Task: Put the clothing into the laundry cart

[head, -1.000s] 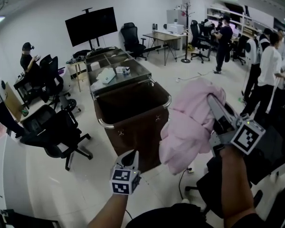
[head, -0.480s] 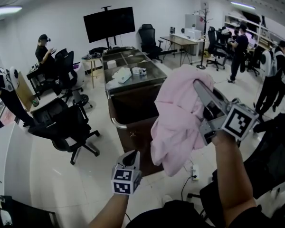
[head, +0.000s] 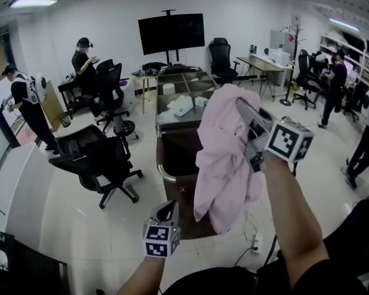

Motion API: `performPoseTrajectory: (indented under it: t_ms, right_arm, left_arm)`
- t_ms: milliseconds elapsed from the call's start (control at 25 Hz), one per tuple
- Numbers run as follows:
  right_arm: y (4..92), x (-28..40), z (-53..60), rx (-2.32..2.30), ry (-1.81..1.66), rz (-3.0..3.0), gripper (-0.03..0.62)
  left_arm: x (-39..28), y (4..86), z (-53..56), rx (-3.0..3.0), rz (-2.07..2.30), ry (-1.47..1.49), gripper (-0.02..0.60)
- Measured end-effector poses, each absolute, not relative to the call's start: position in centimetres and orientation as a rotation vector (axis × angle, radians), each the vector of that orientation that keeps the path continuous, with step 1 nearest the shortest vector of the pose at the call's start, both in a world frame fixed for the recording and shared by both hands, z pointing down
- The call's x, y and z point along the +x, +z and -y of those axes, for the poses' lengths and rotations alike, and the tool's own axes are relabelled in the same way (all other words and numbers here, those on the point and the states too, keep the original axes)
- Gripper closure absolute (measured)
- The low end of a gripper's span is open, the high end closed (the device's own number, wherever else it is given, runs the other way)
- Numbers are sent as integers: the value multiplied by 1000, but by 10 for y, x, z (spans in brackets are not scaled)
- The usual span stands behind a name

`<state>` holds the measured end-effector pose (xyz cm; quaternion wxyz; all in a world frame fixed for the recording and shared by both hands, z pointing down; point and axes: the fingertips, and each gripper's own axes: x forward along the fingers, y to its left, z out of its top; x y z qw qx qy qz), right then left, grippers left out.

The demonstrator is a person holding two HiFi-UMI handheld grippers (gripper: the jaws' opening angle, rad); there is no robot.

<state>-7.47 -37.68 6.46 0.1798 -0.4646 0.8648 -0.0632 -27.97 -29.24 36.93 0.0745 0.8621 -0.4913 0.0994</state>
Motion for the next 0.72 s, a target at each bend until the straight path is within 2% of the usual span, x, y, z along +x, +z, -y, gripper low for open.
performPoseTrajectory:
  t_ms: [400, 720]
  right_arm:
    - [148, -81, 514, -1440, -350, -2547, 478]
    - [219, -98, 565, -1482, -495, -2665, 468]
  left_arm:
    - [-285, 362, 323, 2495, 1630, 320, 583]
    - [-299, 366, 331, 2411, 1723, 344, 583]
